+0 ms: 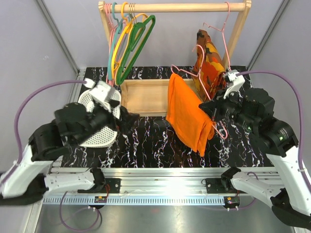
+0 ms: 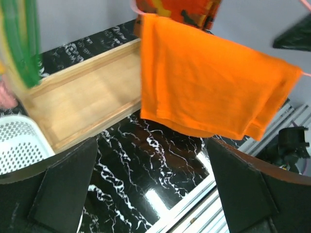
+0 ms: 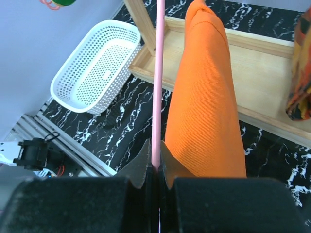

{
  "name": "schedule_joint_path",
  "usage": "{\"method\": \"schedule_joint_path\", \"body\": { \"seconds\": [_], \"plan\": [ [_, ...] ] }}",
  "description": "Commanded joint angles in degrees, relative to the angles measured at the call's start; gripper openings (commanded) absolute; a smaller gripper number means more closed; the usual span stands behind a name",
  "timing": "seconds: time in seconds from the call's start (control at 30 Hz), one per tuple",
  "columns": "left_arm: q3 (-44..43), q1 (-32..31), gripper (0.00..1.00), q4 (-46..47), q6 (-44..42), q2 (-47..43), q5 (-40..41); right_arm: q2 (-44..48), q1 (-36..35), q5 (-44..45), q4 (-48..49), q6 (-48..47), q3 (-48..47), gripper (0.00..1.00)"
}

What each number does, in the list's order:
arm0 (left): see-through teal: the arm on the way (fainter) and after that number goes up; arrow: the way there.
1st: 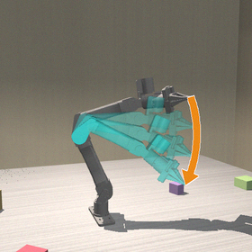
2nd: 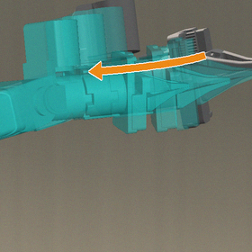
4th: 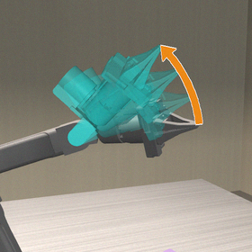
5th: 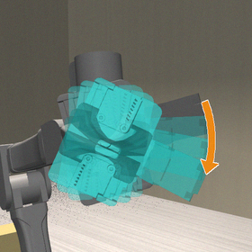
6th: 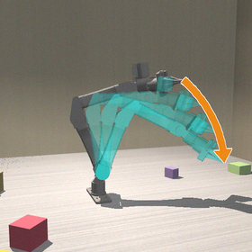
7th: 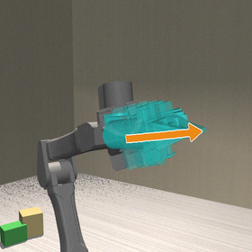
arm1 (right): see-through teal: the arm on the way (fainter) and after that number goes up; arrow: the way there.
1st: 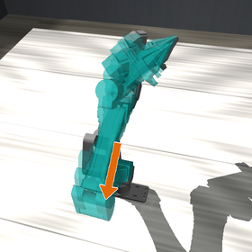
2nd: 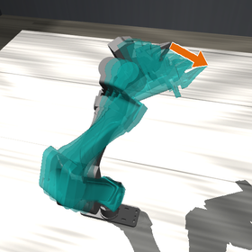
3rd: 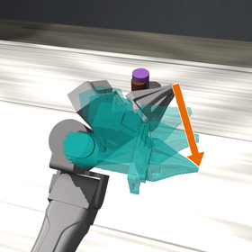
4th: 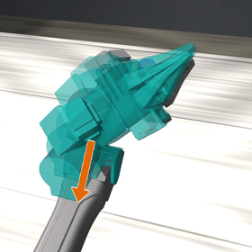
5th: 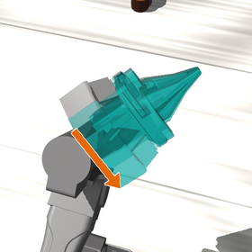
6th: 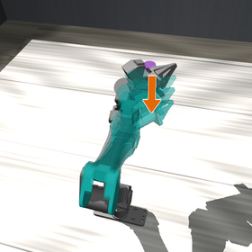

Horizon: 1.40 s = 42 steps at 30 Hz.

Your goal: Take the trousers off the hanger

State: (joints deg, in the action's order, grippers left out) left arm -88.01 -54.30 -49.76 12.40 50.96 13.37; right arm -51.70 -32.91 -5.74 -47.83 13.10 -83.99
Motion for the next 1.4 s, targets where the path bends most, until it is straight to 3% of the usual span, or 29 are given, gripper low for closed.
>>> {"method": "schedule_joint_path", "body": {
  "seconds": [0.0, 0.1, 0.27, 0.43, 0.77, 1.1, 1.23, 1.37],
  "plan": [
    [-2.96, -19.26, 0.99, 2.47, -1.77, 4.58, 30.22, -1.37, -0.32, -3.85, 16.19, -0.53, -6.27, 0.0],
    [-3.22, -29.33, 0.99, 8.77, -2.82, 8.96, 38.81, -3.14, -0.32, -2.88, 16.02, -0.98, -9.0, 0.0],
    [-2.96, -34.81, 0.99, 25.01, -8.86, 19.14, 43.31, -2.0, -0.32, 5.09, 19.89, 0.87, -8.38, 0.0],
    [-5.68, -35.87, 0.99, 36.03, -11.96, 29.08, 43.33, -3.49, -0.32, 16.26, 16.02, 2.1, -11.55, 0.0],
    [0.55, -37.54, 0.99, 62.39, -23.56, 35.34, 40.77, -8.06, -0.32, 20.41, 7.14, 4.21, -23.41, 0.0],
    [-5.94, -37.54, 0.99, 64.43, -26.46, 42.46, 38.84, -8.77, -0.32, 21.74, 3.19, 5.7, -27.19, 0.0],
    [-7.53, -37.37, 0.98, 66.37, -29.1, 43.7, 42.0, -9.47, -0.32, 18.75, 2.13, 6.14, -29.56, 0.0],
    [-7.97, -35.7, 0.9, 66.2, -29.19, 43.79, 42.71, -9.38, -0.32, 17.43, 1.87, 6.85, -30.45, 0.0]
  ]
}}
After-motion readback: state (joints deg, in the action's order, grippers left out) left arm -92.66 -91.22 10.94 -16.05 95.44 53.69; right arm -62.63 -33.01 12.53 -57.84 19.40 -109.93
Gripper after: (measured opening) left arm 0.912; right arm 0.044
